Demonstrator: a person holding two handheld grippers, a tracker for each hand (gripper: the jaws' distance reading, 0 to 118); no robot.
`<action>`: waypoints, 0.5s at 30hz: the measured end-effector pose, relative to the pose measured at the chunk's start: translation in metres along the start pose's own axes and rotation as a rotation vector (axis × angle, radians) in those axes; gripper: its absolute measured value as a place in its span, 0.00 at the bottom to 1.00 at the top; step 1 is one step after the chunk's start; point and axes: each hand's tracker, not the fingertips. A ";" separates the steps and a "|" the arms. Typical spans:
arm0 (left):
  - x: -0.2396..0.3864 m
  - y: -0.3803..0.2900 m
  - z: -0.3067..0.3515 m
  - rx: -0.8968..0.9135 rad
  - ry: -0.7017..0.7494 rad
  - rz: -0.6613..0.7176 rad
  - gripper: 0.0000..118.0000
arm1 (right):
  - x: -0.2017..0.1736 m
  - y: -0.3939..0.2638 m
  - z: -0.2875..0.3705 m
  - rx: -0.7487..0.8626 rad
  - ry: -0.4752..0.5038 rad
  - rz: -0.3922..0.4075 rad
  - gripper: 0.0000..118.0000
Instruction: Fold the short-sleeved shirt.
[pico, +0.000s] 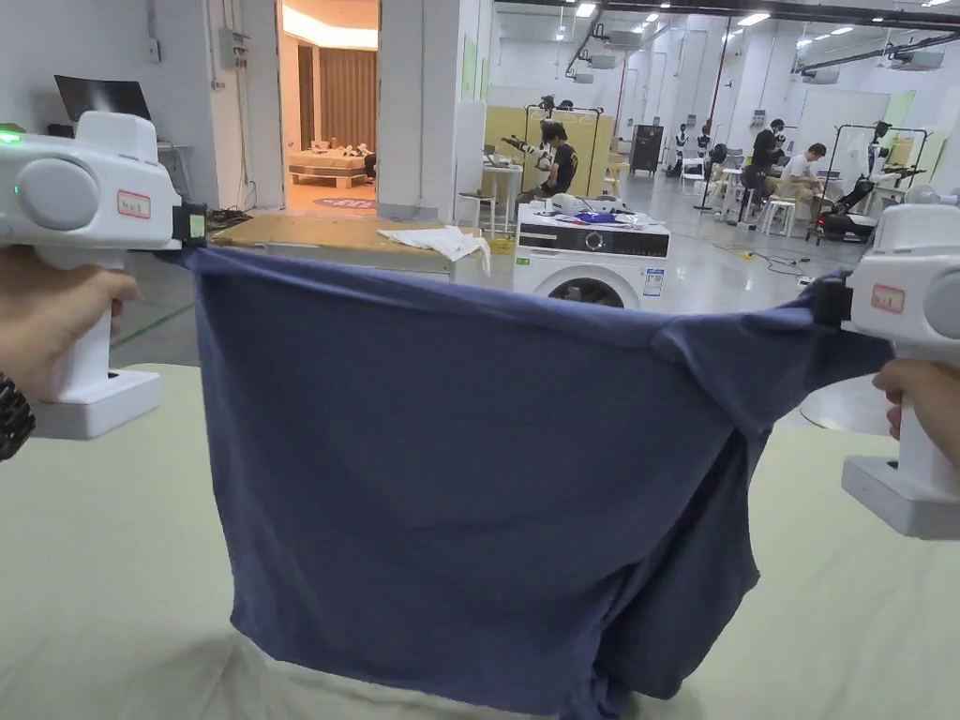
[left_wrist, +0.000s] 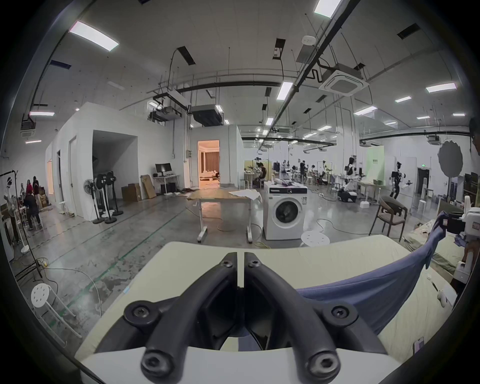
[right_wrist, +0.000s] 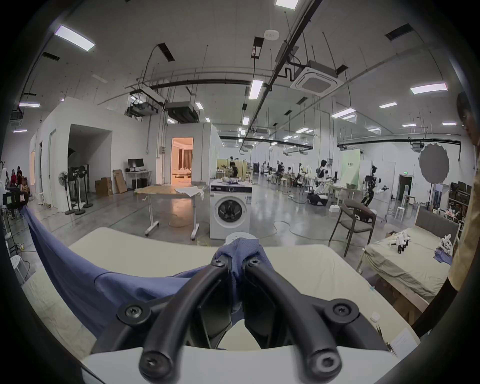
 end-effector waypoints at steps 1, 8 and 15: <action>-0.002 0.009 0.000 0.016 0.014 -0.006 0.00 | -0.001 0.010 -0.005 0.013 -0.001 0.001 0.03; -0.009 0.053 -0.001 0.093 0.046 -0.016 0.00 | -0.010 0.057 -0.031 0.062 -0.009 -0.008 0.03; -0.012 0.051 -0.012 0.102 0.043 -0.025 0.00 | -0.007 0.064 -0.035 0.122 -0.024 0.014 0.03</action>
